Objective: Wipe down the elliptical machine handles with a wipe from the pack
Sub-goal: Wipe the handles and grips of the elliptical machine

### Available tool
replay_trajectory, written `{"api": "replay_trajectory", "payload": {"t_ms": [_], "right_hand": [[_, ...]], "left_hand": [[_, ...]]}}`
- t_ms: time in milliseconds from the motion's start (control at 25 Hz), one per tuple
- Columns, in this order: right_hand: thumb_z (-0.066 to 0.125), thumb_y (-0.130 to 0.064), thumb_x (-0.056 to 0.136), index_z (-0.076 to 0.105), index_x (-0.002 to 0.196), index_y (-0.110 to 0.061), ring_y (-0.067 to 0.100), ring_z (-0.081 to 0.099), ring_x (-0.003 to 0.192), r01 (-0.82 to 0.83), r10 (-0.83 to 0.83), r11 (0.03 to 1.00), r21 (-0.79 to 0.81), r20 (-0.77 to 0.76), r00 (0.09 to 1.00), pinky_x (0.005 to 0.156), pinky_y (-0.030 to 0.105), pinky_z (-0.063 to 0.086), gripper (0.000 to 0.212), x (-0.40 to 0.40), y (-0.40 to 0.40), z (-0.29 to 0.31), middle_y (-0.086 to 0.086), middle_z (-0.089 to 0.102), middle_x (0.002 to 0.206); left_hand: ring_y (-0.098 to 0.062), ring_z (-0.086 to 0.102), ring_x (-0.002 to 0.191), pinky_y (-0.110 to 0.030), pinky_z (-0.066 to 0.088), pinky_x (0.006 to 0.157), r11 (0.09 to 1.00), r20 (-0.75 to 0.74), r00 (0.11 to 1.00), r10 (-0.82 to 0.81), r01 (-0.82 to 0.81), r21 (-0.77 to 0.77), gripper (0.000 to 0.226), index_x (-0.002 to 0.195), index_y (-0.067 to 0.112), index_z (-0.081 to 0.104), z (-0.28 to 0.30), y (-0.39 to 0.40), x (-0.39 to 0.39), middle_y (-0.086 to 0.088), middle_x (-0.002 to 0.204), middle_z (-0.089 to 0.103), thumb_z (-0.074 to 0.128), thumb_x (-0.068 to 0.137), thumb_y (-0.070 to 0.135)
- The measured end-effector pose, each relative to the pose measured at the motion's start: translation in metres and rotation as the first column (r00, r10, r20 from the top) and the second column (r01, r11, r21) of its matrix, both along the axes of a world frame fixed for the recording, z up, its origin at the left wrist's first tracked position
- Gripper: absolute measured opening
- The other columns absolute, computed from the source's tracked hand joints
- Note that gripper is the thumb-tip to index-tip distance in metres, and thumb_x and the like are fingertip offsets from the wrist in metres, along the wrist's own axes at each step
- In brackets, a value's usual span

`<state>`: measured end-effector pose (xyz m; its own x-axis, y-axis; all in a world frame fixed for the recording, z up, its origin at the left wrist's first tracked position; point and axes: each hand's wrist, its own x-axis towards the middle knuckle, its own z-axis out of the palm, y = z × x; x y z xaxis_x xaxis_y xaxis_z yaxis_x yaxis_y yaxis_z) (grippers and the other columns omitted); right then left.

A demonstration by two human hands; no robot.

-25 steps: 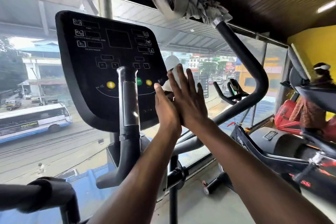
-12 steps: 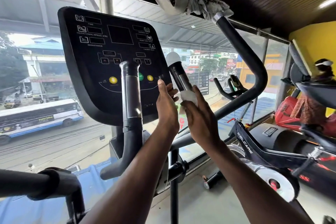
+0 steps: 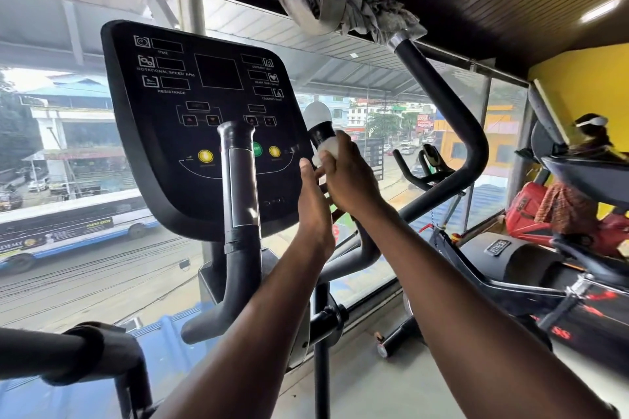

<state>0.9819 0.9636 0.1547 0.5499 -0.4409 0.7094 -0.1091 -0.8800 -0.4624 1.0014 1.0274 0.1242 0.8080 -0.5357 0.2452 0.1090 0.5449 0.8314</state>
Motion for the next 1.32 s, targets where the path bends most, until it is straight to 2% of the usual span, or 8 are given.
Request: {"api": "replay_trajectory", "payload": {"t_ms": [200, 360, 560, 640, 880, 1080, 1240, 1320], "right_hand": [[0.017, -0.059, 0.099, 0.054, 0.085, -0.026, 0.027, 0.059, 0.084, -0.047, 0.079, 0.981, 0.188, -0.166, 0.983, 0.073, 0.034, 0.040, 0.051, -0.004, -0.016, 0.019, 0.011, 0.058, 0.081], [0.016, -0.054, 0.101, 0.050, 0.074, -0.020, 0.020, 0.047, 0.066, -0.014, 0.055, 0.948, 0.317, -0.119, 0.991, 0.067, 0.033, 0.035, 0.055, -0.016, -0.024, -0.007, 0.007, 0.048, 0.071], [0.020, -0.043, 0.104, 0.060, 0.072, -0.015, 0.029, 0.063, 0.084, -0.045, 0.016, 0.899, 0.435, 0.069, 0.997, 0.077, 0.035, 0.044, 0.058, -0.037, -0.030, -0.066, 0.013, 0.066, 0.080], [0.021, -0.044, 0.104, 0.067, 0.084, -0.009, 0.028, 0.065, 0.085, -0.109, 0.039, 0.865, 0.489, 0.152, 0.988, 0.079, 0.034, 0.048, 0.061, -0.042, -0.027, -0.078, 0.013, 0.070, 0.085], [0.031, -0.016, 0.096, 0.040, 0.143, -0.006, 0.018, 0.038, 0.138, 0.044, -0.033, 0.999, -0.020, 0.372, 0.928, 0.110, 0.022, 0.031, 0.049, -0.038, -0.006, -0.129, 0.011, 0.043, 0.148], [0.036, -0.020, 0.101, 0.055, 0.130, -0.010, 0.024, 0.058, 0.118, 0.006, -0.057, 0.985, 0.170, 0.294, 0.954, 0.096, 0.026, 0.044, 0.035, -0.036, -0.023, -0.101, 0.010, 0.062, 0.127], [0.031, -0.017, 0.096, 0.039, 0.144, -0.008, 0.013, 0.041, 0.135, 0.019, 0.008, 0.998, -0.063, 0.403, 0.915, 0.108, 0.016, 0.033, 0.049, -0.040, -0.010, -0.131, 0.005, 0.044, 0.147], [0.031, -0.019, 0.095, 0.043, 0.141, -0.007, 0.011, 0.048, 0.128, 0.021, -0.026, 1.000, 0.017, 0.443, 0.896, 0.102, 0.014, 0.037, 0.049, -0.048, -0.017, -0.148, 0.004, 0.051, 0.141]], "left_hand": [[-0.020, 0.063, 0.097, -0.040, 0.051, 0.092, 0.998, 0.027, 0.999, 0.021, -0.023, 0.061, 0.063, 0.127, 0.016, 0.054, -0.007, -0.005, 0.001, -0.007, 0.111, 0.065, 0.026, 0.097, 0.064], [-0.024, 0.057, 0.115, -0.045, 0.044, 0.102, 0.989, 0.041, 0.998, 0.055, -0.060, 0.133, 0.070, 0.137, 0.020, 0.049, -0.016, -0.012, 0.005, -0.007, 0.127, 0.059, 0.027, 0.093, 0.070], [-0.018, 0.062, 0.079, -0.025, 0.047, 0.061, 0.992, 0.051, 0.998, -0.026, 0.019, 0.123, 0.066, 0.120, 0.015, 0.061, -0.024, -0.021, -0.004, -0.005, 0.096, 0.069, 0.023, 0.097, 0.064], [-0.016, 0.060, 0.071, -0.021, 0.045, 0.053, 0.989, 0.028, 0.999, -0.047, 0.042, 0.140, 0.065, 0.116, 0.015, 0.061, -0.030, -0.025, -0.006, -0.005, 0.092, 0.068, 0.023, 0.097, 0.064], [-0.024, 0.068, 0.093, -0.035, 0.053, 0.087, 0.972, -0.027, 0.983, -0.182, 0.184, 0.149, 0.068, 0.108, 0.013, 0.067, -0.053, -0.031, -0.002, -0.009, 0.101, 0.070, 0.027, 0.095, 0.067], [-0.022, 0.068, 0.096, -0.026, 0.054, 0.071, 0.944, -0.029, 0.964, -0.263, 0.264, 0.196, 0.075, 0.109, 0.012, 0.067, -0.054, -0.032, 0.001, -0.011, 0.105, 0.071, 0.023, 0.093, 0.070], [-0.022, 0.068, 0.092, -0.030, 0.052, 0.078, 0.955, 0.075, 0.969, -0.236, 0.217, 0.205, 0.070, 0.109, 0.012, 0.068, -0.065, -0.031, 0.003, -0.010, 0.099, 0.070, 0.025, 0.095, 0.066], [-0.013, 0.068, 0.077, -0.024, 0.051, 0.069, 0.945, 0.217, 0.952, -0.214, 0.146, 0.293, 0.067, 0.099, 0.015, 0.070, -0.069, -0.030, 0.002, -0.003, 0.087, 0.072, 0.025, 0.096, 0.065]]}}
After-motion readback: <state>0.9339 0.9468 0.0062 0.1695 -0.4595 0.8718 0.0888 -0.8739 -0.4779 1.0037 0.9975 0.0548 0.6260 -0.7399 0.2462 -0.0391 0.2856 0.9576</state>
